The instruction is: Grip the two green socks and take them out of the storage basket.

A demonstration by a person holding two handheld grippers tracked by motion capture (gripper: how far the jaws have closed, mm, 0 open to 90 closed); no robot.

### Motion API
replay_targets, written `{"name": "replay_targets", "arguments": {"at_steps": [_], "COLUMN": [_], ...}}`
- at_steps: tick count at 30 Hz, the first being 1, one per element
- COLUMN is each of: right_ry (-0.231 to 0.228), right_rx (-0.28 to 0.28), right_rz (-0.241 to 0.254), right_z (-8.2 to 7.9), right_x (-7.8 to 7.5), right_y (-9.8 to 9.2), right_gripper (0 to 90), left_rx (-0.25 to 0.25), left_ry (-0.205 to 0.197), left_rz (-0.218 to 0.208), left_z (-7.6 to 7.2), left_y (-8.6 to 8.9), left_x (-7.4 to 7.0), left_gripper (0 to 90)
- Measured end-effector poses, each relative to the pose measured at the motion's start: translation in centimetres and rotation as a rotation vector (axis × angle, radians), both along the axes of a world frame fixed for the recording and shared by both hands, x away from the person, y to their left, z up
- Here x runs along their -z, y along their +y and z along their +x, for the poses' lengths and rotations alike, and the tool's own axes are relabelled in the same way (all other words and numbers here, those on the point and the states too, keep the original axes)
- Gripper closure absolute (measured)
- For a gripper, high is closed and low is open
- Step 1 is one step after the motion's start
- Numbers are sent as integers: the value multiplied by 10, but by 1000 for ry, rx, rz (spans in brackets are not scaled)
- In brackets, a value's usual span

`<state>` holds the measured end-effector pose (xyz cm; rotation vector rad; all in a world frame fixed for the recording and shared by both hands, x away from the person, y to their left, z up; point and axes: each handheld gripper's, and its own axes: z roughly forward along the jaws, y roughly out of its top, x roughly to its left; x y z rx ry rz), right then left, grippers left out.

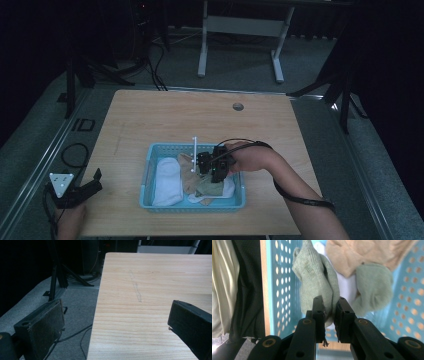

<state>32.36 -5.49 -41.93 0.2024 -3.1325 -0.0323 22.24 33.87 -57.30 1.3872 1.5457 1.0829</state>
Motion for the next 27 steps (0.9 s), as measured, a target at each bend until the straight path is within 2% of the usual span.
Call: {"name": "replay_targets", "arguments": {"at_steps": [10,13,14,15,16,17,18,19,20,21,22,23,24,25,26,27], "right_ry": [-31,-50,-50,-48,-48,-55,-55,-49,-49,-50,-50,-49,-49,-48,-48,-43], "right_rx": [63,89,89,109,109,123,123,140,140,157,157,174,174,190,190,217], "right_rz": [22,25,25,23,23,22,22,20,20,13,13,-1,-1,-24,-24,-37], "right_z": [6,8,8,9,9,11,11,13,13,14,14,15,15,17,17,18], "right_x": [-23,-32,-32,-36,-36,-38,-38,-38,-38,-37,-37,-35,-35,-32,-32,-30], "right_y": [-26,-42,-42,-52,-52,-62,-62,-74,-74,-85,-85,-98,-98,-111,-111,-123], "right_gripper": [796,796,796,795,795,795,795,795,795,795,795,796,796,795,795,796], "left_rx": [-3,-3,-3,-4,-4,-5,-5,-5,-5,-5,-6,-6,-6,-7,-7,-8], "left_ry": [3,3,3,5,5,5,5,4,4,5,5,5,5,5,5,8], "left_rz": [0,0,0,1,1,2,2,3,3,3,3,3,3,1,1,3], "left_z": [0,0,0,0,0,0,0,0,0,0,0,1,1,1,1,1], "left_y": [0,0,0,0,0,0,0,0,0,0,0,0,0,0,0,0], "left_x": [0,0,0,0,0,0,0,0,0,0,0,0,0,0,0,0], "left_gripper": [7,7,7,7,7,7,7,7,7,7,7,7,7,7,7,7]}}
